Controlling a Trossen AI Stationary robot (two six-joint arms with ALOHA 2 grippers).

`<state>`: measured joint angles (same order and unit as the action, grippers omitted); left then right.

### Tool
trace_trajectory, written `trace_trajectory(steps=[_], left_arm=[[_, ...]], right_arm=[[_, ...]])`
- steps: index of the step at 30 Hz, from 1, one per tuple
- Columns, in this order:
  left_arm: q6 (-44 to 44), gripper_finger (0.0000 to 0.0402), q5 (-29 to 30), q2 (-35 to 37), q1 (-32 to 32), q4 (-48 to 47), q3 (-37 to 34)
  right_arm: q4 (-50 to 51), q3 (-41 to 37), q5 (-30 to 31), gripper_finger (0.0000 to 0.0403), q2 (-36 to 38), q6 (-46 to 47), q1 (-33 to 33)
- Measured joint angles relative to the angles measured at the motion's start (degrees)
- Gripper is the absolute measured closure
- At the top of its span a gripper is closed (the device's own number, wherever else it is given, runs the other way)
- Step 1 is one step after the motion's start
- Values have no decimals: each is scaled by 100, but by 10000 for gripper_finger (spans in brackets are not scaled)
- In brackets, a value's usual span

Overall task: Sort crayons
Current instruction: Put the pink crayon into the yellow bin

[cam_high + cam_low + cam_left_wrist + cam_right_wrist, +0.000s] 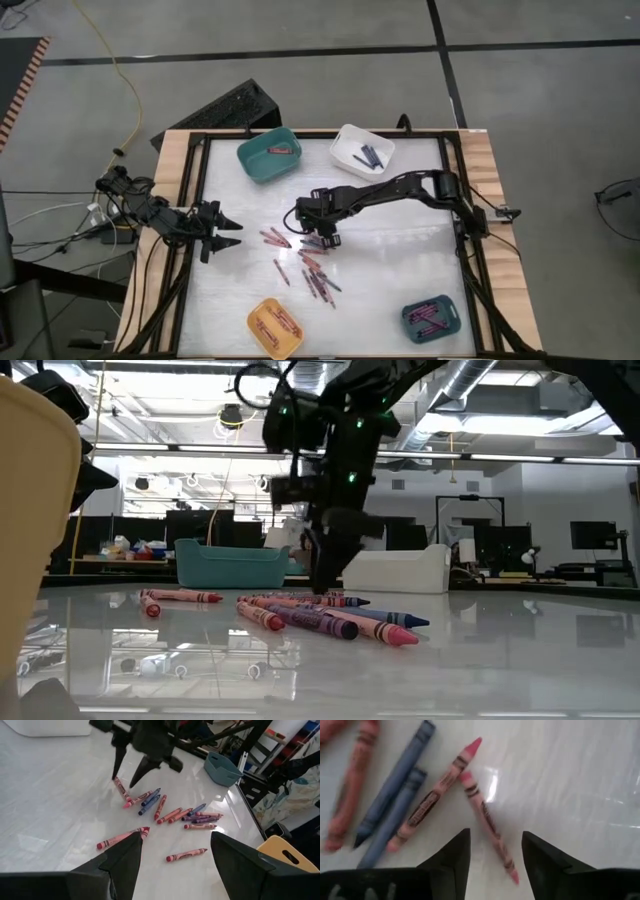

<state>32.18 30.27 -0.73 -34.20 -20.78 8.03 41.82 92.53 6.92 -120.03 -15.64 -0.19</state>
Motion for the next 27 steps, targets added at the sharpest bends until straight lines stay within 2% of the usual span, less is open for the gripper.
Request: trace_trajectory(steps=[4, 8, 11, 16, 20, 27], left_arm=[[0, 174, 23, 0, -2, -41, 0], [3, 174, 21, -1, -1, -39, 0], [39, 174, 19, 0, -1, -37, 0], [195, 174, 21, 0, -2, -36, 0], [320, 174, 21, 0, -2, -35, 0], [459, 174, 21, 0, -2, -14, 0]], right_arm=[[130, 11, -205, 237, -139, 5, -46], [211, 26, -229, 260, -223, 59, -61], [227, 24, -217, 300, -227, 330, -57], [173, 14, -69, 389, -223, 897, -55], [33, 24, 90, 392, -225, 1232, 8], [24, 318, 238, 399, -94, 1263, 178]])
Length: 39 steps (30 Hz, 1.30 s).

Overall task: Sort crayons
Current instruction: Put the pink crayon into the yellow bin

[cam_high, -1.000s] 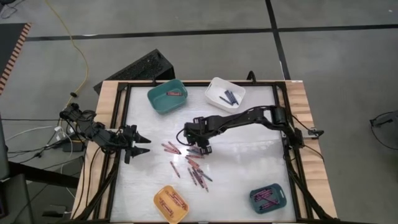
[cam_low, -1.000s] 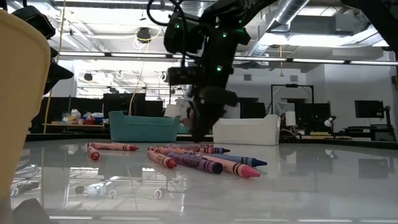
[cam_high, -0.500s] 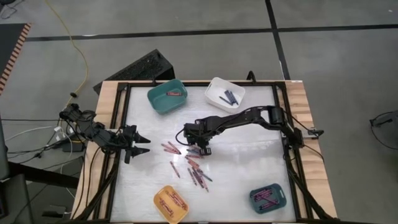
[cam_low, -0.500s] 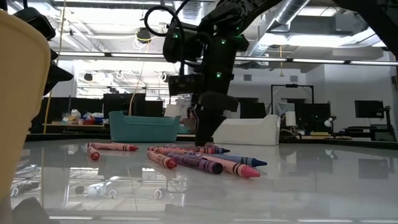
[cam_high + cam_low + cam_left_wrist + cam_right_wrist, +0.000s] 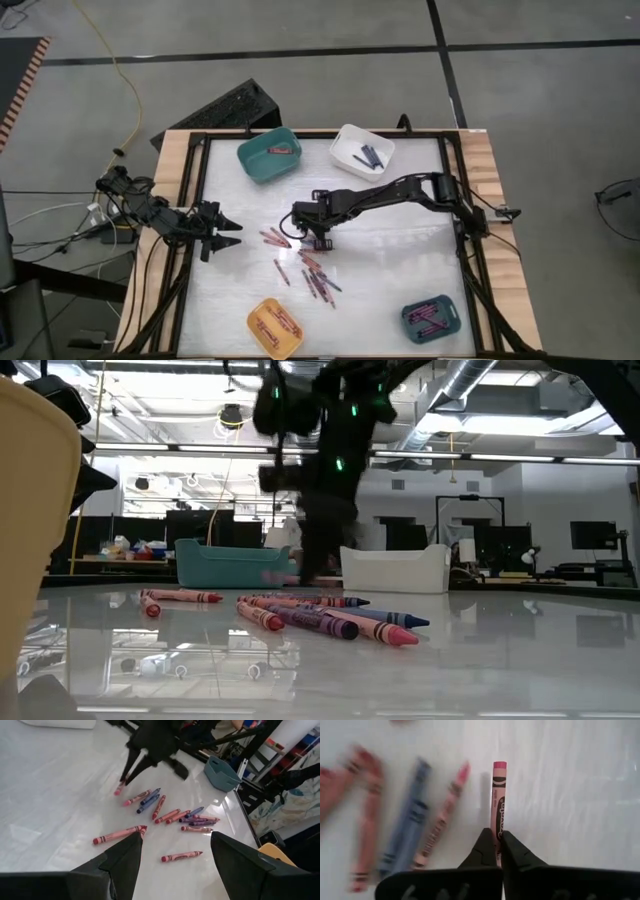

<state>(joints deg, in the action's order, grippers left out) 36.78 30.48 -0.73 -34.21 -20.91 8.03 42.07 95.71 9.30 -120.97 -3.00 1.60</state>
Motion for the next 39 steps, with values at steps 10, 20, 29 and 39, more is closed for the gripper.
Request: trace_trajectory(steps=[10, 20, 29, 39], left_arm=[[-155, 174, 45, 0, 1, -19, 0], [-110, 174, 44, 0, 0, -19, 0], [63, 174, 459, -2, 2, -17, 0], [144, 174, 472, 0, 2, -4, 0]], right_arm=[[-319, 756, -6, 402, 235, 17, 677], [-1822, 869, -20, 402, 247, 158, 1771], [-3131, 868, -126, 403, 59, 175, 2536], [-4556, 867, -490, 400, -664, 522, 2716]])
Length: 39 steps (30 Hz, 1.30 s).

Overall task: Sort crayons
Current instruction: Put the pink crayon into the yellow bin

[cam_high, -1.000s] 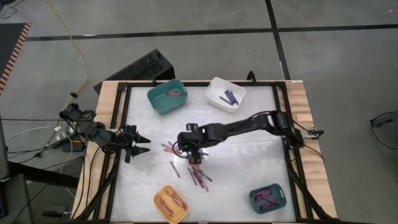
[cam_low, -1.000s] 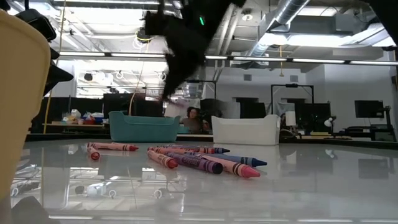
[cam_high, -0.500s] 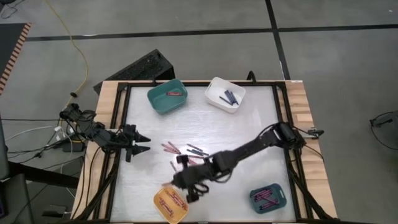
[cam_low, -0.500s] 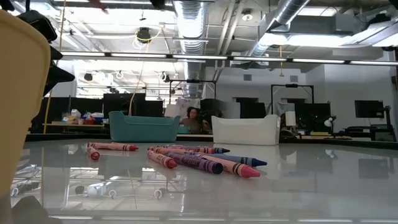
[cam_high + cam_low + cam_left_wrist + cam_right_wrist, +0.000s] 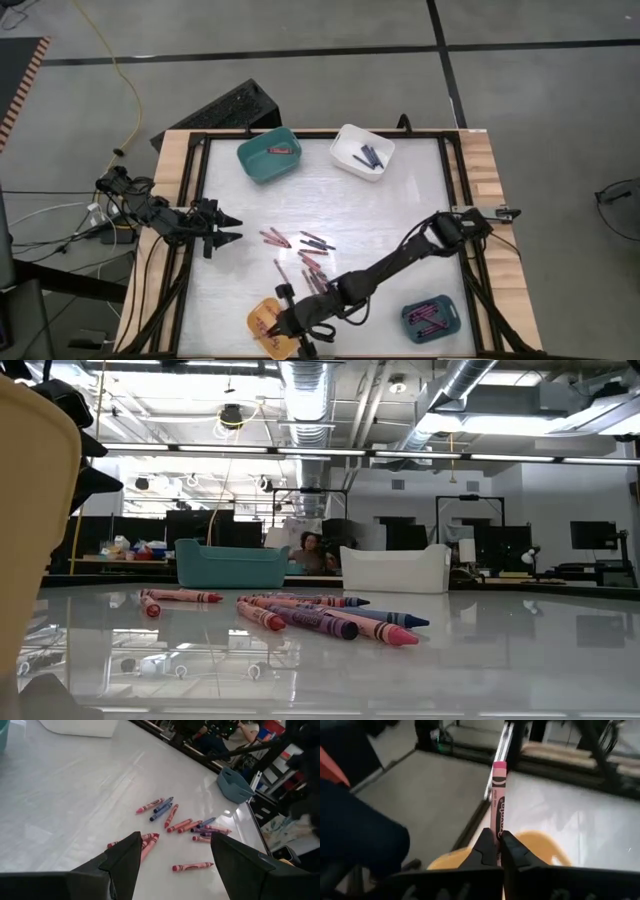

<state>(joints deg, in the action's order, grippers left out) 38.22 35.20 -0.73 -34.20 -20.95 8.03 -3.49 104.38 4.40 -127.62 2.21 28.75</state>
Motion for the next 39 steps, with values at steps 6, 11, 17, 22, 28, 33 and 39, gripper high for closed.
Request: trace_trajectory(steps=[6, 11, 17, 22, 28, 33, 39], left_arm=[[-50, 174, -2, 0, 0, 30, 0], [-87, 174, 77, 0, 0, 33, 0], [-87, 174, 114, 0, 0, 59, 0], [-83, 174, 122, 0, 0, 73, 0], [-71, 174, 127, 0, 0, 97, 0], [-61, 174, 127, 0, 0, 98, 0], [-20, 174, 125, -2, 0, 116, 0]], right_arm=[[-122, 0, -320, 398, -121, 459, -44], [18, -9, -301, 398, -120, 551, -57], [154, -165, -156, 388, -116, 850, -105], [360, -164, -80, 366, -111, 1123, -148], [453, -166, 36, 339, -113, 1155, -149], [870, -166, 326, 335, -69, 977, -146], [2456, -159, 1154, 335, 675, 641, -355]])
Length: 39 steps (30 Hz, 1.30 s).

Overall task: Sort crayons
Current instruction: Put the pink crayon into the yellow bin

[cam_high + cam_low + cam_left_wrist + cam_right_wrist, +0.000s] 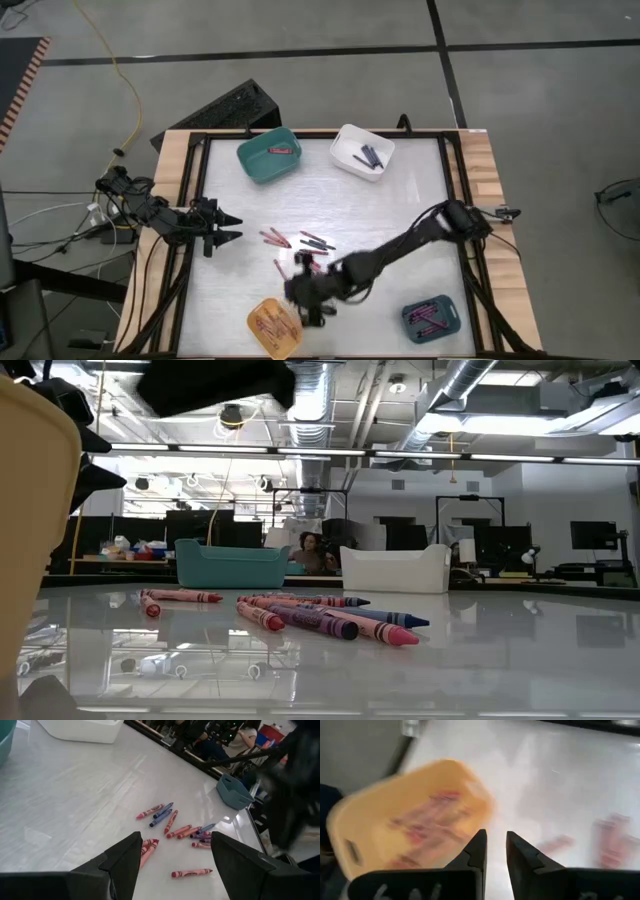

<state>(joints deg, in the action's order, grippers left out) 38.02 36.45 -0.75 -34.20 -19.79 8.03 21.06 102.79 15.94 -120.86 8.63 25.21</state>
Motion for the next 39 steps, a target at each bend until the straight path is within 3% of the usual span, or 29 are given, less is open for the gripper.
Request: trace_trajectory(steps=[6, 12, 16, 20, 25, 32, 39], left_arm=[[-7, 174, 16, 0, 0, 0, 0], [-2, 174, 42, 0, 0, 0, 0], [-4, 174, 5, 0, 0, -4, 0], [-27, 174, -17, 0, 0, -29, 0], [-126, 174, -15, 0, 0, -33, 0], [-133, 174, -15, 0, 0, -31, 0], [-153, 174, -5, 0, 0, -31, 0]], right_arm=[[1760, 2, 129, 335, 583, -7, -474], [3000, -39, 212, 335, 553, 19, -1125], [2786, -435, 175, 335, 499, -2, -1542], [2045, -948, -232, 333, 503, -11, -1881], [1234, -1381, -548, 306, 501, -94, -2118], [741, -1680, -557, 259, 501, 62, -2168], [393, -1673, -553, 255, 305, 143, -2068]])
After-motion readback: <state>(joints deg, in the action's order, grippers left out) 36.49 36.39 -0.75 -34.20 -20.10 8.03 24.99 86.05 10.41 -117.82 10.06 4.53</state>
